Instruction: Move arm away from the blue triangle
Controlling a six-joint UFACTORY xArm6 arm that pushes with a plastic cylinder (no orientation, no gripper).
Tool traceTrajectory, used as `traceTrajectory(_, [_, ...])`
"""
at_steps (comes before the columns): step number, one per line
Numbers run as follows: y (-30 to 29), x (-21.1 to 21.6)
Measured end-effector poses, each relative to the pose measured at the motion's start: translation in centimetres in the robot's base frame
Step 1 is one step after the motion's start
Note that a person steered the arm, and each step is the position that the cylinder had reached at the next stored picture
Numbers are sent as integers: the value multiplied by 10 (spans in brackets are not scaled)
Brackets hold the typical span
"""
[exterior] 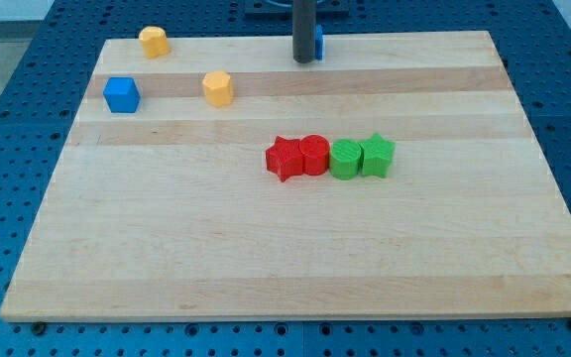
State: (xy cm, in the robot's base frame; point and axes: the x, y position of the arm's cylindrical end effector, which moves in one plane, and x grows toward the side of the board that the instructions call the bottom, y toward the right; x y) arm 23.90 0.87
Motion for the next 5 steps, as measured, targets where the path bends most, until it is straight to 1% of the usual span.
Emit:
traceTrajectory(2, [2,9])
traceTrajectory(3, [19,57])
traceTrajectory(4, [12,101])
traceTrajectory(5, [-43,145])
